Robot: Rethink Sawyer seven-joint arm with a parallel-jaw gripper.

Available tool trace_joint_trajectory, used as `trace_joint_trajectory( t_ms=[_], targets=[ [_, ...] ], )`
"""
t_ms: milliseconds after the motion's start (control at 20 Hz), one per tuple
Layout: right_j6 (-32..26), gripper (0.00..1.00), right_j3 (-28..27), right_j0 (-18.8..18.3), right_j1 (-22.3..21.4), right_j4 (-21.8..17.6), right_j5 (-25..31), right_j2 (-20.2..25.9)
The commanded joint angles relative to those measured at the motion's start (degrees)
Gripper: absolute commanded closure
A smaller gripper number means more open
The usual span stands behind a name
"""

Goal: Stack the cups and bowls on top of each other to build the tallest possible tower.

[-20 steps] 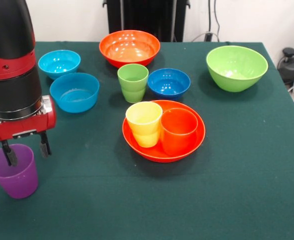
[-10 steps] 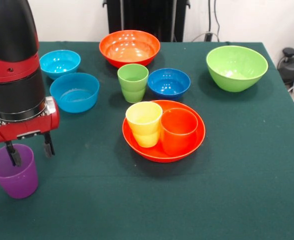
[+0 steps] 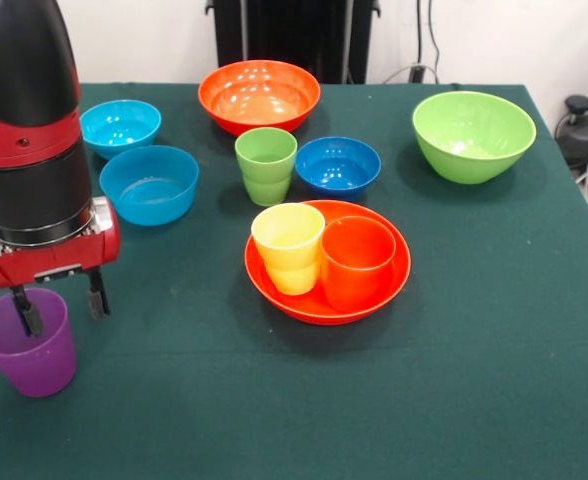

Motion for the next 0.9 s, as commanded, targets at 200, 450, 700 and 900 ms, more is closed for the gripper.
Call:
trace_joint_trajectory(
  t_ms=[200,450,700,900],
  targets=[
    [-6.47,0.00,2.25,0.39,1.05,-2.59,-3.14,-0.10],
    [-6.38,0.00,2.52,0.34,1.13,-2.92,-4.01,-0.24],
    [-6.56,0.00,1.85,0.62,1.59,-3.36,-4.68,-0.34],
    [-6.26,0.00,1.43,0.88,1.63,-3.63,-4.84,-0.71]
  ],
)
